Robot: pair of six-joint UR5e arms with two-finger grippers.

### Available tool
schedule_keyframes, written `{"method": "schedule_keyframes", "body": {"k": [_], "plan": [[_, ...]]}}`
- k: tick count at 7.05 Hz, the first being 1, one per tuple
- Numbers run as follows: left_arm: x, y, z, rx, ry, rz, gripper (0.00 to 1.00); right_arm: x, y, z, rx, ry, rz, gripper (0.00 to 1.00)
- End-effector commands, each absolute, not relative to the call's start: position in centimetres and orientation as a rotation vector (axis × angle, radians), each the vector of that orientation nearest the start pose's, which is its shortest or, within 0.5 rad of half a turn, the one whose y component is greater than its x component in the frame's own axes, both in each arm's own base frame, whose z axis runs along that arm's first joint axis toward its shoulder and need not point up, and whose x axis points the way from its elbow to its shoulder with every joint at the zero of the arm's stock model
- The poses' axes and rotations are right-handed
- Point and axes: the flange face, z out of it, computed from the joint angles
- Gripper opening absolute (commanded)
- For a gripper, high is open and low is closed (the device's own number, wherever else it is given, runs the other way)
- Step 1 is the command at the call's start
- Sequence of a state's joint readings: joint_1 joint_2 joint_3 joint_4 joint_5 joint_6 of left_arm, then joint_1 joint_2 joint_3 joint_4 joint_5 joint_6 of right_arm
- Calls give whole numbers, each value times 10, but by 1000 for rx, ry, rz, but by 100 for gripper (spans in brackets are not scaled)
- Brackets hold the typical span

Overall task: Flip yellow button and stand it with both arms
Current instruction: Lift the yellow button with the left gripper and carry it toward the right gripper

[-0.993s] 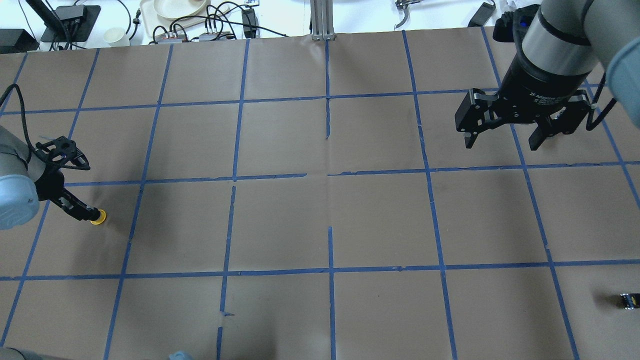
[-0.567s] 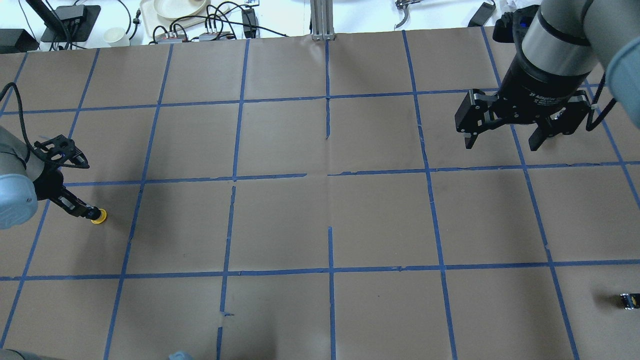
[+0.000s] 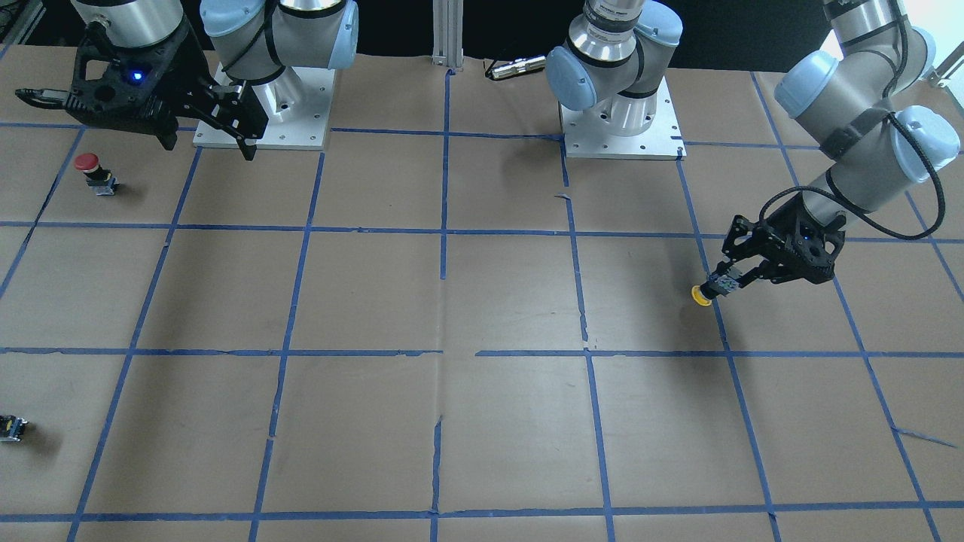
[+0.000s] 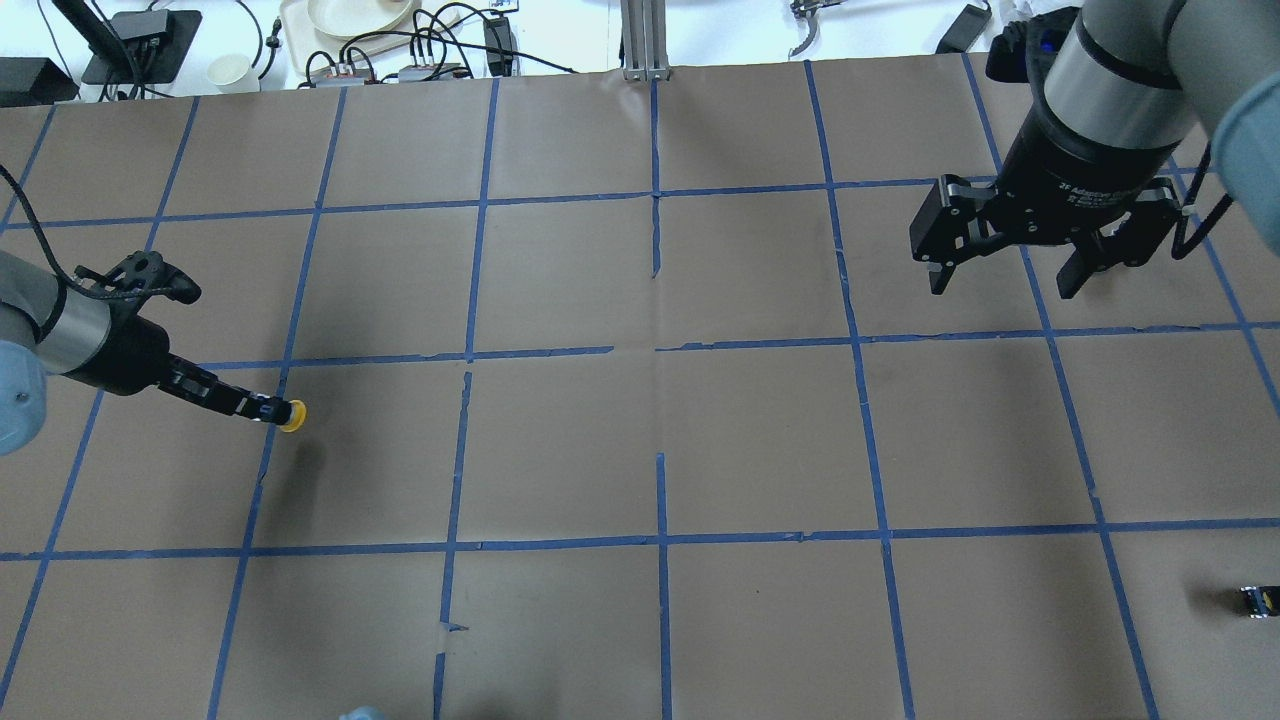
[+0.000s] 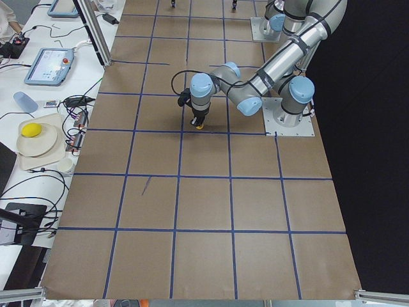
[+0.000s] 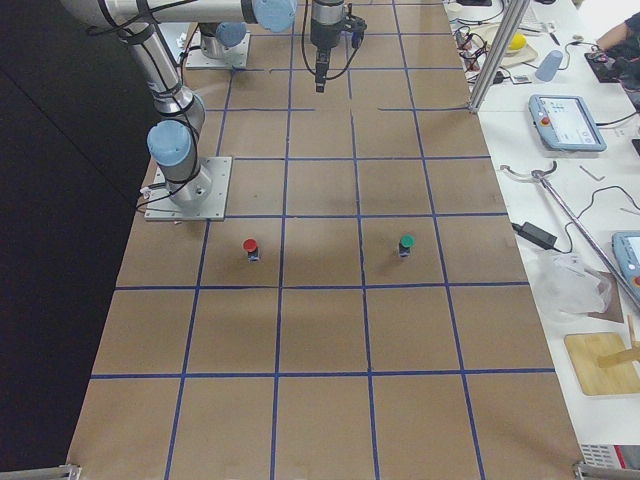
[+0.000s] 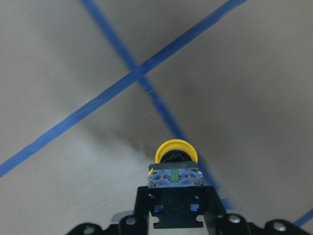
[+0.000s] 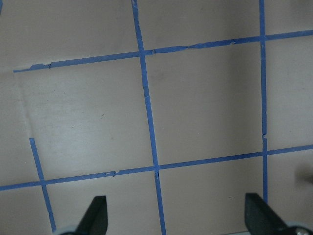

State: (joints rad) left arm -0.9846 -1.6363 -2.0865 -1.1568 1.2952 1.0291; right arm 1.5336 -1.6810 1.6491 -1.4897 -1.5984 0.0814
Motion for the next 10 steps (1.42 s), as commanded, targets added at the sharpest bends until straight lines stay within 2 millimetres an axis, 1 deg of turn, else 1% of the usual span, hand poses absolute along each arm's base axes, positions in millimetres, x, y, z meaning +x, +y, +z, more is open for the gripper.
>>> {"method": "schedule_keyframes", "body": {"k": [1,2,3,4,5,6,7,8,9,10], "plan": [[38,-437,246,298,3701,-176,14,118,-451,498,347,3037,55,100],[-1,-439,251,151,3766,-138,14,112,-455,503,478,2914,56,100],[-37,-439,255,134,3797,-111,14,106,-457,505,576,2843,70,100],[-72,-441,252,103,3888,-115,13,112,-460,507,696,2727,95,100],[-108,-432,258,-47,4038,-73,11,121,-464,510,773,2601,128,100],[-130,-433,257,-95,4184,-74,11,126,-471,504,811,2518,179,100],[-144,-436,267,-132,4334,-150,11,128,-473,502,830,2493,197,100],[-160,-436,278,-121,4438,-203,11,128,-474,501,832,2480,205,100],[-182,-431,288,-71,4542,-218,11,126,-475,496,842,2479,218,100],[-207,-421,293,22,4616,-169,11,122,-476,494,857,2471,225,100]]}}
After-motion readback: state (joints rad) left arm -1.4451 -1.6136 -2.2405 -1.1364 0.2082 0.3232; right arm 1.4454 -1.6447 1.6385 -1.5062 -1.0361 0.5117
